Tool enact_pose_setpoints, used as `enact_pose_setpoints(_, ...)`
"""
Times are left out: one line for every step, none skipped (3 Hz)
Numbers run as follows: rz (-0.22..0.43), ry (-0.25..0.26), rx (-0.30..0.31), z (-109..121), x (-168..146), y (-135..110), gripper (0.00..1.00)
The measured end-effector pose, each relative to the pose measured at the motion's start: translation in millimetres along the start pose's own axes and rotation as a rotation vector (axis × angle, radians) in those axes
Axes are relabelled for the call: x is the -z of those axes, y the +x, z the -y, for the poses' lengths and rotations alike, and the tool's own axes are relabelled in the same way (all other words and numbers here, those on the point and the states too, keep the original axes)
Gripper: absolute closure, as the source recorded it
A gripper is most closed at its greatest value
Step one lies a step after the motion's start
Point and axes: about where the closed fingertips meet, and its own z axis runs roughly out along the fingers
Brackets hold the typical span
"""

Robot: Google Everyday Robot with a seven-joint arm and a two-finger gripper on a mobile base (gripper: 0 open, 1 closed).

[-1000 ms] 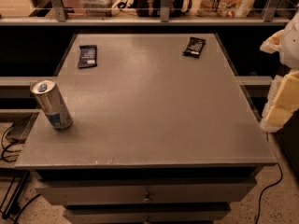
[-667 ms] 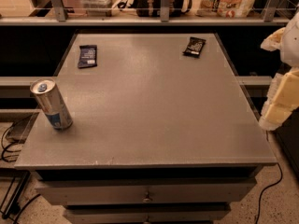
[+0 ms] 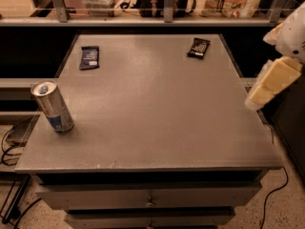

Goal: Pick rxbar chocolate

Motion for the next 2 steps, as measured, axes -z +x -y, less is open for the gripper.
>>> enact_pose_setpoints(0.060, 0.037, -0.064, 28.5, -20.0, -15.8, 0.00)
enact_pose_setpoints(0.156, 0.066, -0.116, 62.2, -39.7, -39.2, 0.00)
